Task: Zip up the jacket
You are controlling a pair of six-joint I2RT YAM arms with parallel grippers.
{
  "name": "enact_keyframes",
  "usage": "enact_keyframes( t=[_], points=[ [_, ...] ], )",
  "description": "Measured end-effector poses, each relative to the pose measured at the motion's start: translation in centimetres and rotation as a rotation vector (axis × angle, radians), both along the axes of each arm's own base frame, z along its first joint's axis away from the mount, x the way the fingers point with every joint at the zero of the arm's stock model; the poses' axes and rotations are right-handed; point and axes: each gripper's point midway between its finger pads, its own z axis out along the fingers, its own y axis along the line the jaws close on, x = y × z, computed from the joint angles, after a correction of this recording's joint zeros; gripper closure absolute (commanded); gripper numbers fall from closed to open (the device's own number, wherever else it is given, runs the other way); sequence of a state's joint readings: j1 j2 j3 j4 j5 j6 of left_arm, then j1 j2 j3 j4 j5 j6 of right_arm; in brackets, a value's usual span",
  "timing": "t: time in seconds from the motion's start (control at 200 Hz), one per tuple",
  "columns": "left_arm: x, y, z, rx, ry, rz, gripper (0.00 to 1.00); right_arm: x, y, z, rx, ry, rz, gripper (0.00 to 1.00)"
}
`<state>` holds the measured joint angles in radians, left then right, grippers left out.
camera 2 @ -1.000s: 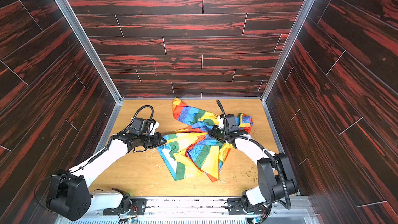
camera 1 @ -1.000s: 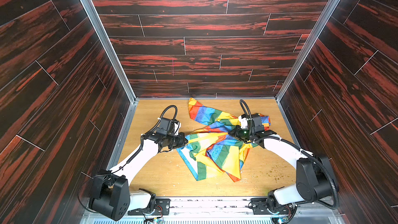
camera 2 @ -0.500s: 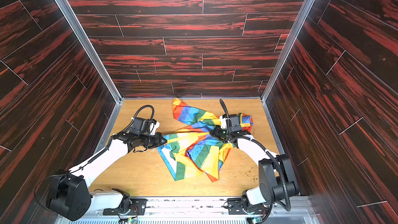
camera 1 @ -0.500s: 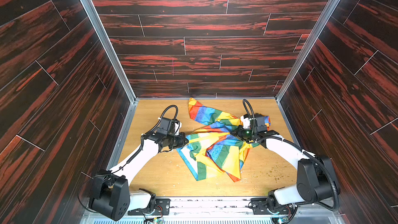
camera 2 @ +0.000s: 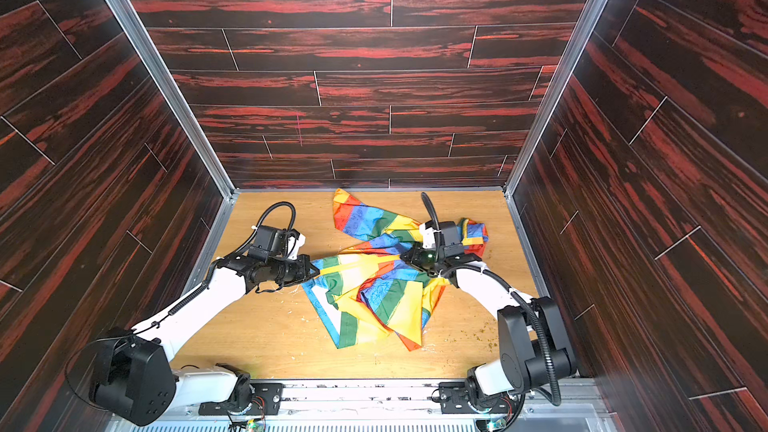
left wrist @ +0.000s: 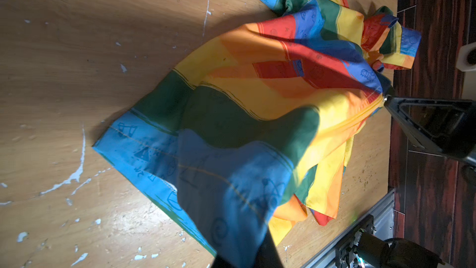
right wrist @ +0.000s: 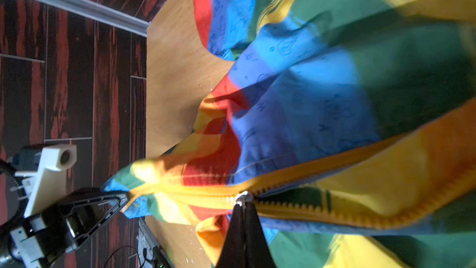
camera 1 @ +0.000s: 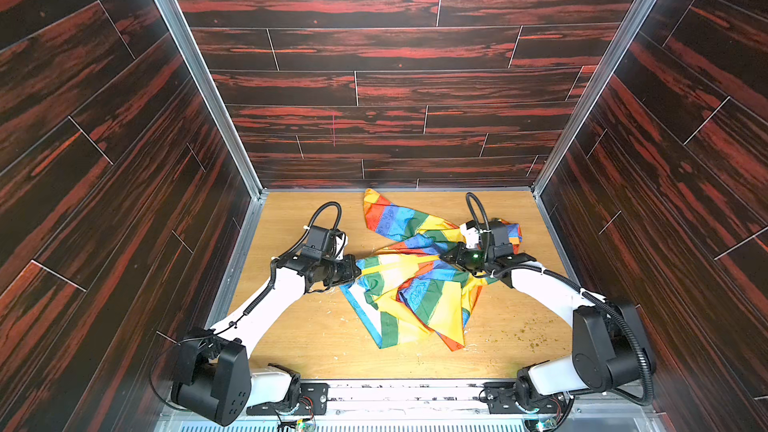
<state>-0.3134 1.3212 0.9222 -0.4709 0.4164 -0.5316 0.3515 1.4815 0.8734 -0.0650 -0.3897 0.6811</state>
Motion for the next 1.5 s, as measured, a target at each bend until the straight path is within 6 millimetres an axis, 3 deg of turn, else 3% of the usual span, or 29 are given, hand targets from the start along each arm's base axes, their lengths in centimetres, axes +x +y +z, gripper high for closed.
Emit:
enact_keyframes(
  t=[0.286, 0.556, 0.746, 0.907, 1.037, 1.172, 1.312, 1.498],
  points=[
    [-0.1, 0.2, -0.2, 0.009, 0.009, 0.005, 1.00, -0.1, 4.7, 0.4, 0.012, -0.003, 0.097, 1.00],
    [-0.1, 0.2, -0.1, 0.009, 0.010, 0.004, 1.00, -0.1, 7.2, -0.3, 0.010, 0.023, 0.156, 1.00],
    [-0.1, 0.2, -0.1, 0.009, 0.010, 0.004, 1.00, 0.0, 7.2, -0.7, 0.001, 0.031, 0.147, 1.00],
    [-0.2, 0.2, -0.1, 0.008, 0.010, 0.004, 1.00, 0.1, 8.3, -2.9, -0.028, 0.073, 0.158, 1.00],
    [-0.1, 0.2, -0.1, 0.007, 0.009, 0.004, 1.00, -1.8, 11.0, -5.4, -0.024, 0.139, 0.219, 1.00],
    [-0.2, 0.2, -0.1, 0.008, 0.009, 0.004, 1.00, -3.3, 13.5, -5.6, 0.031, 0.166, 0.283, 1.00],
    [-0.2, 0.2, -0.1, 0.009, 0.010, 0.004, 1.00, -2.8, 13.5, -5.0, 0.055, 0.155, 0.286, 1.00],
    [-0.2, 0.4, 0.1, 0.014, 0.005, 0.010, 1.00, -0.9, 11.3, -5.2, 0.041, 0.149, 0.231, 1.00]
  ],
)
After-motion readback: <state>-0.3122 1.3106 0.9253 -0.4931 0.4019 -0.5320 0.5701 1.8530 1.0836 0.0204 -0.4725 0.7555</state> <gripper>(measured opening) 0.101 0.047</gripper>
